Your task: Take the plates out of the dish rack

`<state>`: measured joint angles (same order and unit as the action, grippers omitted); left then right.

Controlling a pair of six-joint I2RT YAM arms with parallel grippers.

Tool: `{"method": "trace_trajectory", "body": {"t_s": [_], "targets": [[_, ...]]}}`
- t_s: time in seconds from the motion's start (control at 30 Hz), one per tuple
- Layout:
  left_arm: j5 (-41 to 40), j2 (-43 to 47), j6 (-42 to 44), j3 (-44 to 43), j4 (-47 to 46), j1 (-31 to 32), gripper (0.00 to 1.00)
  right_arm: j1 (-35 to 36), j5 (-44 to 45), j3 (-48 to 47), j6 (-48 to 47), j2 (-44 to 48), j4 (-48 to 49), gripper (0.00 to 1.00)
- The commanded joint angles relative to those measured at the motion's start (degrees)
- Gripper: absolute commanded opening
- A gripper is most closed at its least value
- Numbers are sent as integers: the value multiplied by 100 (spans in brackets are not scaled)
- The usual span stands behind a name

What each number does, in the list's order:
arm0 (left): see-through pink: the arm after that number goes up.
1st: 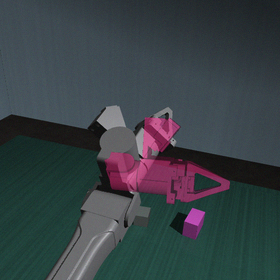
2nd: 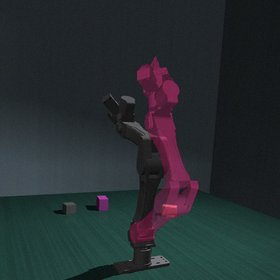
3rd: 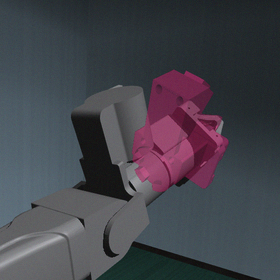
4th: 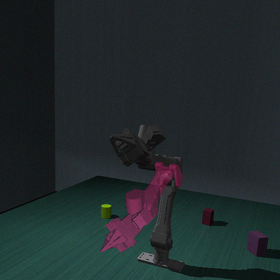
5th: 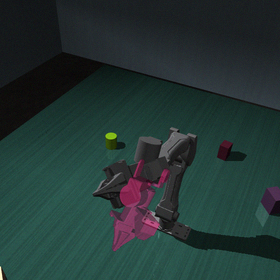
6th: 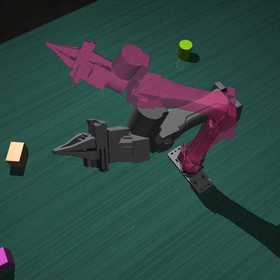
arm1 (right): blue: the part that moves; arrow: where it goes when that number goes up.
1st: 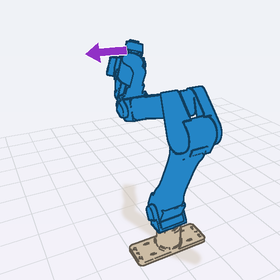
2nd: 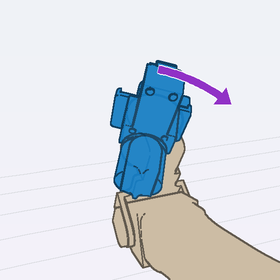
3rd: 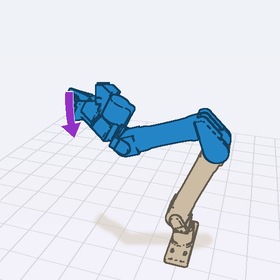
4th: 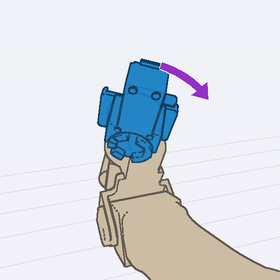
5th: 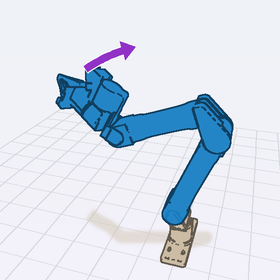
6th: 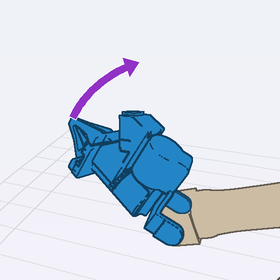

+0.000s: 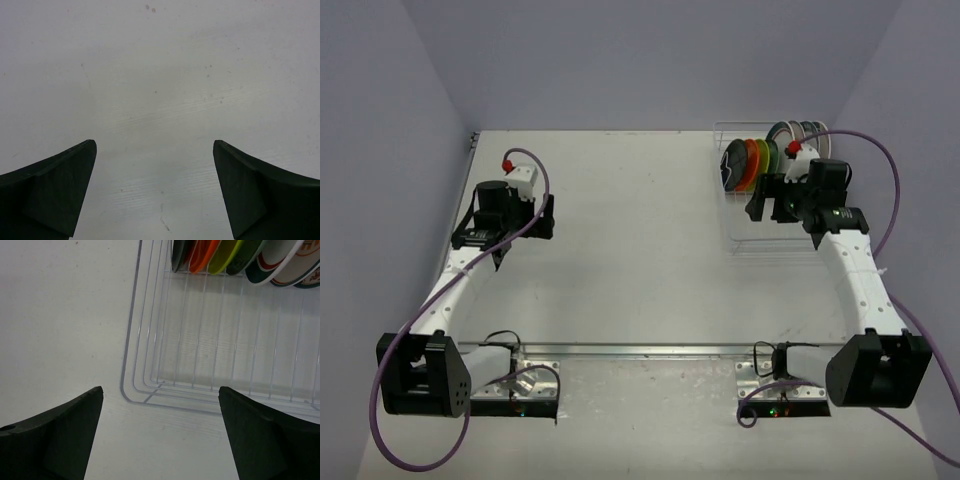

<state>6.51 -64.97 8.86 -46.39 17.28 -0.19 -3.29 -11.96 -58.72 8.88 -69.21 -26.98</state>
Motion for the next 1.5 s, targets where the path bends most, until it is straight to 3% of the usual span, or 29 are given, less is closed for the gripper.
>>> {"method": "trace_trajectory", "body": {"t_s": [0.0,0.47,0.7,0.83,1.23,1.47], "targets": [[-112,18,-38,-40,-348,36,100,-19,251,-186,136,-321,566,93],[-1170,-108,-285,-309,-568,45,100,416,1318,-2273,206,-2538,1072,74],[-1411,-112,-324,-300,-568,45,100,681,1905,-3381,204,-3620,1028,55],[-1487,-105,-322,-271,-569,45,100,691,2138,-3637,186,-4058,1073,47],[-1681,-253,-350,-300,-612,45,100,698,2250,-3789,-161,-4766,1362,44],[-1773,-349,-400,-294,-612,45,100,770,2446,-3994,-206,-4959,1387,26]]}}
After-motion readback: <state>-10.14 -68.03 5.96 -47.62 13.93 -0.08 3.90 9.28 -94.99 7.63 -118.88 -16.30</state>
